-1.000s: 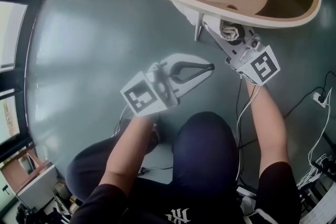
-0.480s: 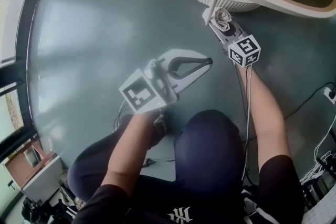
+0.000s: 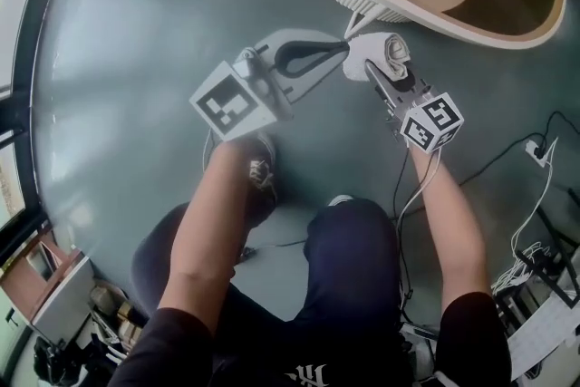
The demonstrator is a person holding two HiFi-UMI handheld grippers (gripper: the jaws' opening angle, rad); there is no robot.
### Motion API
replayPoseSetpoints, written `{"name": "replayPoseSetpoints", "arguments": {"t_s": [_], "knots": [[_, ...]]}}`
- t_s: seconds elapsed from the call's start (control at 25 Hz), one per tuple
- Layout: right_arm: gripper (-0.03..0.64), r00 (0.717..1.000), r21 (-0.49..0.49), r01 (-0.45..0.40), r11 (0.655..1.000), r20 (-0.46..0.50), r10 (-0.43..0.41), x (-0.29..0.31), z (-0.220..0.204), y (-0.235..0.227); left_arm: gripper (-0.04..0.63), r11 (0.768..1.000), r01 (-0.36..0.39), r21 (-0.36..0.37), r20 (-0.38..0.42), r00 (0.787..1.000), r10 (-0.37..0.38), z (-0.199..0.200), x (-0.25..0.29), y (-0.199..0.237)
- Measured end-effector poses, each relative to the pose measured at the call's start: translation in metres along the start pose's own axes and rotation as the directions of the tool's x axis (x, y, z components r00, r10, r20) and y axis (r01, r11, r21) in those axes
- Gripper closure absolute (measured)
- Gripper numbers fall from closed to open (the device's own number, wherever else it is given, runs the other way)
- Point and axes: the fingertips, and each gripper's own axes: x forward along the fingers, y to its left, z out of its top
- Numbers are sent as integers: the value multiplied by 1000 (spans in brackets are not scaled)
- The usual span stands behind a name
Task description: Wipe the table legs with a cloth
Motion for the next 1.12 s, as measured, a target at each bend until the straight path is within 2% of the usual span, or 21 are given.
{"name": "replayPoseSetpoints", "arguments": {"t_s": [0.08, 0.2, 0.24, 0.32, 0.4, 0.48, 0.6, 0.68, 0.8, 0.92, 1.12], "knots": [[543, 1000, 16, -1, 1000, 22, 0, -27, 39, 39, 591, 998, -69, -11, 10, 998, 70, 26, -15, 3], [544, 999, -25, -3, 1000, 37, 4, -79, 104, 100, 589, 986, -164, -34, -39, 986, 163, 57, -36, -15], [544, 999, -49, 0, 999, 37, 2, -98, 127, 119, 591, 986, -165, -34, -73, 984, 162, 67, -42, -30], [543, 999, -98, 4, 995, 32, -1, -135, 170, 153, 589, 992, -121, -27, -148, 982, 116, 93, -50, -71], [543, 1000, -119, -11, 993, 14, 13, -172, 208, 187, 589, 996, -77, -34, -180, 981, 70, 132, -57, -116], [543, 998, -102, -52, 993, -28, 49, -210, 244, 222, 590, 995, -66, -77, -173, 983, 51, 186, -64, -161], [543, 992, -3, -110, 994, -57, 110, -271, 306, 271, 589, 983, -65, -171, -137, 990, 41, 286, -75, -219], [543, 991, 30, -122, 992, -47, 123, -309, 354, 297, 589, 984, -36, -175, -102, 995, 18, 360, -78, -254], [543, 990, 3, -137, 991, -34, 137, -359, 422, 333, 589, 990, -45, -132, -115, 993, 30, 453, -80, -298], [543, 987, -63, -162, 985, 10, 163, -390, 483, 369, 589, 998, -52, -33, -116, 992, 48, 527, -81, -331], [543, 970, -120, -192, 974, 125, 207, -440, 555, 457, 589, 996, -54, 78, -98, 993, 61, 603, -119, -409]]}}
